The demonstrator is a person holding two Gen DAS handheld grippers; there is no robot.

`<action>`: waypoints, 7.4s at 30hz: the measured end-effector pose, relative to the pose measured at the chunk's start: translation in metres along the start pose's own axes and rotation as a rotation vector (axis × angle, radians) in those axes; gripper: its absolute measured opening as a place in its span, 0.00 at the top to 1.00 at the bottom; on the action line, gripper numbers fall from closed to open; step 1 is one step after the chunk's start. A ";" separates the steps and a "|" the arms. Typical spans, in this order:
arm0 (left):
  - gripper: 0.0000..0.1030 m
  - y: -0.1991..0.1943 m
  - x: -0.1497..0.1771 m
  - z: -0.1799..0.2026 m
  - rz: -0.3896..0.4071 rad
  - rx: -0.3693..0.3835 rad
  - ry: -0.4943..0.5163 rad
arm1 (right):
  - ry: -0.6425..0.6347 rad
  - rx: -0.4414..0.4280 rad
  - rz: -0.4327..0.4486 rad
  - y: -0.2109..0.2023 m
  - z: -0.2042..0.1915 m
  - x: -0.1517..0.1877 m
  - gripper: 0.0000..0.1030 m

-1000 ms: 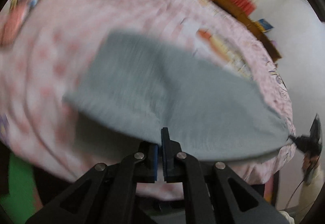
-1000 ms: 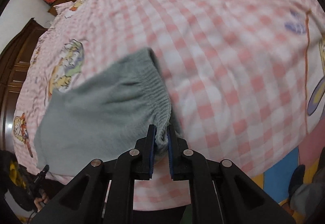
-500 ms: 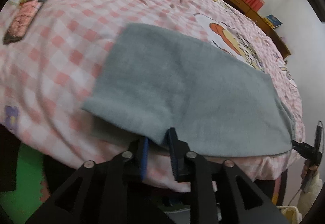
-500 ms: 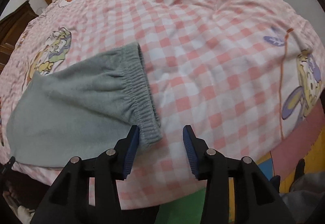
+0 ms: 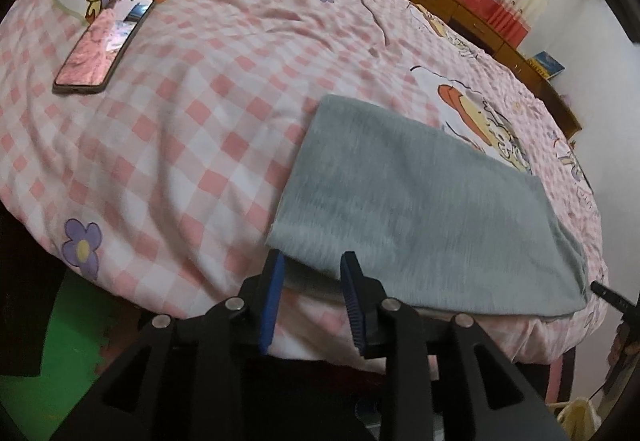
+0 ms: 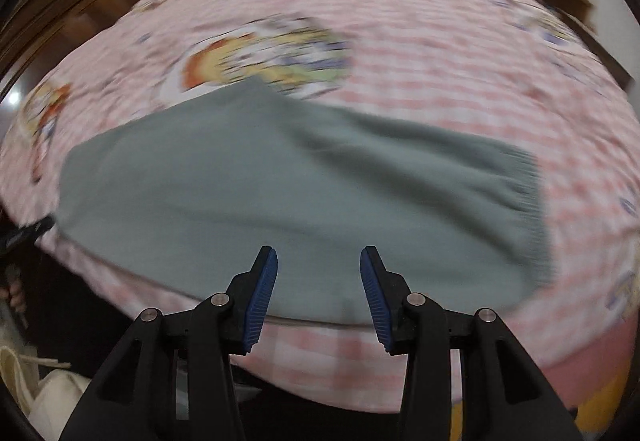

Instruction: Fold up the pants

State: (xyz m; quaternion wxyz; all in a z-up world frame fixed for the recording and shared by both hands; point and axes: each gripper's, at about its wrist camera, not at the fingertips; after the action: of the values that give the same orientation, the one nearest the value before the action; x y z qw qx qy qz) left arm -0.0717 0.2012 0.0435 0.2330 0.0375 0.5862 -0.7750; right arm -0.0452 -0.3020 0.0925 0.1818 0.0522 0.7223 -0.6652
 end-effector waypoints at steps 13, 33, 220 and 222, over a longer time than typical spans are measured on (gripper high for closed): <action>0.69 0.014 -0.012 -0.003 -0.003 0.058 -0.065 | -0.078 -0.191 -0.078 0.073 -0.105 0.006 0.54; 0.68 -0.001 -0.003 -0.005 0.029 -0.032 0.030 | -0.108 -0.119 0.005 0.062 -0.127 0.007 0.49; 0.30 0.047 0.046 0.269 -0.116 0.191 0.683 | 0.361 -0.007 0.314 -0.151 0.084 -0.060 0.94; 0.25 0.054 0.052 0.285 -0.131 0.203 0.728 | 0.368 -0.003 0.309 -0.150 0.089 -0.060 0.93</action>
State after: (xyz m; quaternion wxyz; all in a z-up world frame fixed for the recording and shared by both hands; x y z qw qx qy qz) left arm -0.0351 -0.0904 0.0668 -0.0453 0.2957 0.5520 -0.7783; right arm -0.0199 -0.3956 0.2492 0.1466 0.2822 0.7277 -0.6077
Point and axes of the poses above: each gripper's, at about its wrist camera, not at the fingertips, and y roughly the way its jaws point, z to its right, x to its underside, and after that the axes turned 11 degrees about -z, right-handed
